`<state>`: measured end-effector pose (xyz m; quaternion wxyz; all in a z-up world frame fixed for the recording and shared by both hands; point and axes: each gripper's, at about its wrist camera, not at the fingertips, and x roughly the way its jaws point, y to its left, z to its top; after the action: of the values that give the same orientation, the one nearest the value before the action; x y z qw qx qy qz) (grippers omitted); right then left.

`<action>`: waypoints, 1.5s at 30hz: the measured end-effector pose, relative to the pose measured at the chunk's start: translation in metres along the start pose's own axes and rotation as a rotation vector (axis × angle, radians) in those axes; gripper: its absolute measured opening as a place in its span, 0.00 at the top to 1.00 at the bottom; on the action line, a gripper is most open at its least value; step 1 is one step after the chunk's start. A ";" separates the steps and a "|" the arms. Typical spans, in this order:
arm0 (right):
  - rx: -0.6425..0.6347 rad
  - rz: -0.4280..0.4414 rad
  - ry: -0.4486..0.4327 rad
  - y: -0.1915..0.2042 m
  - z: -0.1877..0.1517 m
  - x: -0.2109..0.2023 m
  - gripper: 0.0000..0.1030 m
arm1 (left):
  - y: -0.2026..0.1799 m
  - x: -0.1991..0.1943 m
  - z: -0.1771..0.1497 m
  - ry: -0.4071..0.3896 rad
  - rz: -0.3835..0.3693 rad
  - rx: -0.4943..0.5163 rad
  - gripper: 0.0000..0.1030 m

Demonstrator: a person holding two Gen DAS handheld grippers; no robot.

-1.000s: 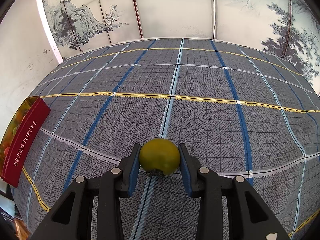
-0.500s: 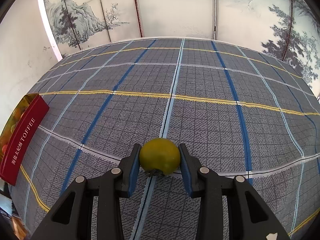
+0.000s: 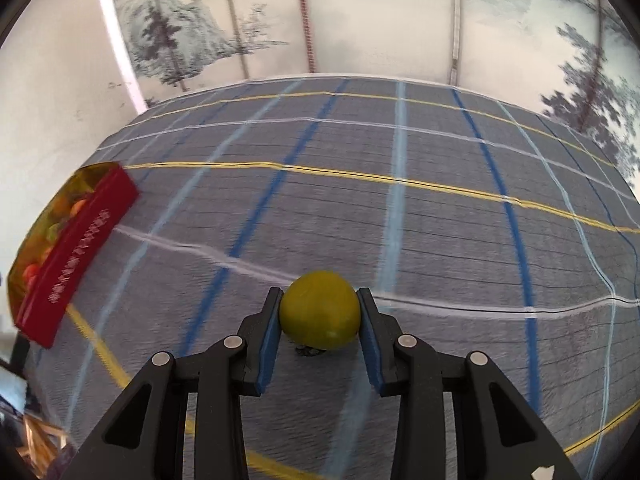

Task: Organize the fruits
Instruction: 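Carry the green fruit over the tin and open the right gripper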

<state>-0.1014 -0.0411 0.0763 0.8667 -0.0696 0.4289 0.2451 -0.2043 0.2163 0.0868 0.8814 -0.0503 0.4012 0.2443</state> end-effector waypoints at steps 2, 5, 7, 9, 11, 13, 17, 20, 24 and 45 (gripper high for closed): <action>-0.017 0.032 -0.005 0.015 0.001 -0.004 0.67 | 0.003 0.000 -0.001 -0.001 0.004 -0.007 0.25; -0.067 0.108 -0.014 0.051 0.007 -0.014 0.67 | 0.007 0.000 -0.003 0.001 0.004 -0.019 0.24; -0.104 0.154 -0.019 0.075 0.010 -0.019 0.67 | 0.011 0.000 -0.004 0.001 0.009 -0.024 0.24; -0.160 0.197 -0.028 0.105 0.013 -0.025 0.67 | 0.014 -0.001 -0.005 -0.001 0.011 -0.030 0.24; -0.196 0.240 -0.029 0.128 0.016 -0.029 0.67 | 0.019 -0.001 -0.007 -0.003 0.013 -0.040 0.23; -0.236 0.293 -0.027 0.156 0.020 -0.032 0.67 | 0.025 -0.001 -0.008 -0.006 0.020 -0.050 0.23; -0.289 0.387 -0.004 0.203 0.025 -0.030 0.67 | 0.038 -0.003 -0.012 -0.009 0.035 -0.067 0.23; -0.339 0.429 0.012 0.238 0.027 -0.025 0.67 | 0.047 -0.005 -0.015 -0.018 0.072 -0.070 0.23; -0.385 0.468 0.037 0.274 0.032 -0.012 0.67 | 0.056 -0.012 -0.020 -0.051 0.107 -0.061 0.23; -0.449 0.445 0.116 0.346 0.049 0.048 0.65 | 0.064 -0.018 -0.024 -0.080 0.145 -0.028 0.16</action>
<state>-0.2102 0.2937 0.1006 0.7289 -0.1777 0.4174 0.5128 -0.2608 0.2581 0.0903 0.8759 -0.0236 0.3649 0.3149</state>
